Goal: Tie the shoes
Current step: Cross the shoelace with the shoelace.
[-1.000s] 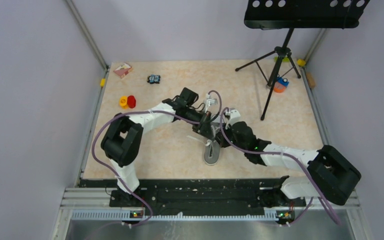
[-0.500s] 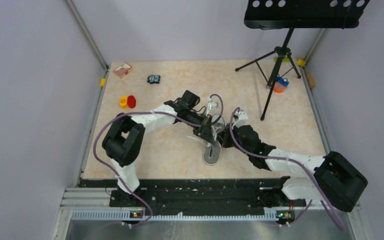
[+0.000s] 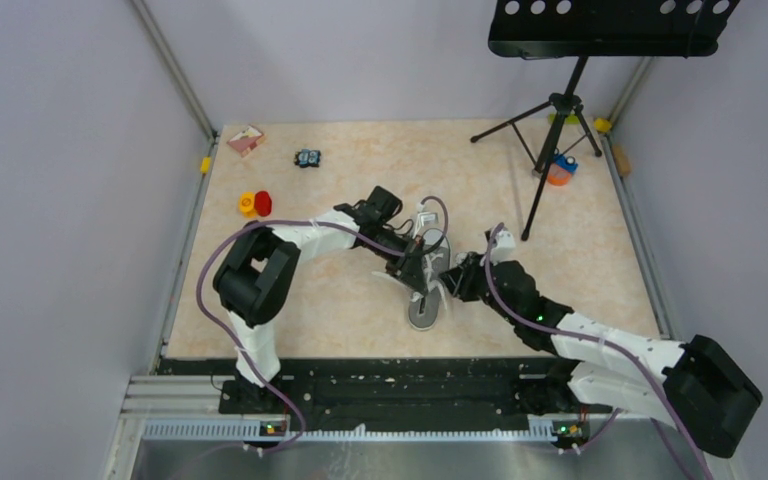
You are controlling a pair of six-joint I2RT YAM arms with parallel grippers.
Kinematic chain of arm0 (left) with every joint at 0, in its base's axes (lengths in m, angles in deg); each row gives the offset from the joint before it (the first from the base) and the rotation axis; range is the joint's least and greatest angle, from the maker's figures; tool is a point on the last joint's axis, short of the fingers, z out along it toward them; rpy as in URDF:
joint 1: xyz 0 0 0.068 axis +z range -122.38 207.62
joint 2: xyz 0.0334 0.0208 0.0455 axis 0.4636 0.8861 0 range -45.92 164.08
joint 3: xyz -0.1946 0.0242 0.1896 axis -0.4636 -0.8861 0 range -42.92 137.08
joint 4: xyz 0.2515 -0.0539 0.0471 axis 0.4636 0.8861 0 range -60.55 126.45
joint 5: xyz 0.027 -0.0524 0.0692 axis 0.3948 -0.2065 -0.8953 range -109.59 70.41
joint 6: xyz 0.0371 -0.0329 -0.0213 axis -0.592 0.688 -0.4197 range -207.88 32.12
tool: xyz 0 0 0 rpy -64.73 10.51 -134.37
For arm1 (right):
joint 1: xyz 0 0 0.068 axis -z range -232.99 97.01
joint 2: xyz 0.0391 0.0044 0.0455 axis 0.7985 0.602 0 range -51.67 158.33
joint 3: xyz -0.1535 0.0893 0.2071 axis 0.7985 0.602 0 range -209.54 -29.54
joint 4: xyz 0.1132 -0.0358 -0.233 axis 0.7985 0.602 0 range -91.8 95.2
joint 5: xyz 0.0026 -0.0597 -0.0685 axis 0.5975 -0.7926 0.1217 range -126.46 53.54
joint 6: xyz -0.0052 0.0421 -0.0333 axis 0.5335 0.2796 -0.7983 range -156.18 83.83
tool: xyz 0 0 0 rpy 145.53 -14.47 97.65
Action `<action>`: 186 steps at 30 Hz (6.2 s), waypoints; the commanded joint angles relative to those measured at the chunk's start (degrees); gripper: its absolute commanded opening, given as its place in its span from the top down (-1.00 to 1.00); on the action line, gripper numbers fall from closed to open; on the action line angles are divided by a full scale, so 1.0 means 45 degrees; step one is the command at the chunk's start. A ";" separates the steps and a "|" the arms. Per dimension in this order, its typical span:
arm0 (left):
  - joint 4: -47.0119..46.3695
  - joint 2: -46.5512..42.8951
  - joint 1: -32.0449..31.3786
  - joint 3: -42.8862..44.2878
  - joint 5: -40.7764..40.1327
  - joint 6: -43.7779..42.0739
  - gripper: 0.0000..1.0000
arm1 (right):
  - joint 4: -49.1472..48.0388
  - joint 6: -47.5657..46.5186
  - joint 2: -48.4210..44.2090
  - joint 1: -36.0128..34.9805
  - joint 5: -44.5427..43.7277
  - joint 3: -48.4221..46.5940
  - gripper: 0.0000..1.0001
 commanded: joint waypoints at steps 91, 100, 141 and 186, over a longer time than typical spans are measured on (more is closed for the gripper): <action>-0.0191 -0.0190 0.0130 0.1098 -0.0194 0.0680 1.00 | -0.2170 -0.1760 0.2355 -0.0076 0.2188 -0.0974 1.00; -0.0114 -0.0335 0.0130 0.0616 0.0347 0.0474 1.00 | -0.3104 -0.0354 0.2408 -0.0082 0.1240 -0.0374 1.00; -0.0066 0.0633 -0.0063 0.0593 0.0656 0.0234 1.00 | 0.0946 -0.0024 -0.0301 -0.0067 0.0185 0.0140 0.47; -0.0387 0.0415 -0.0369 0.0991 0.0156 0.0919 1.00 | 0.1103 0.0924 -0.0247 -0.0073 -0.0255 -0.0029 0.52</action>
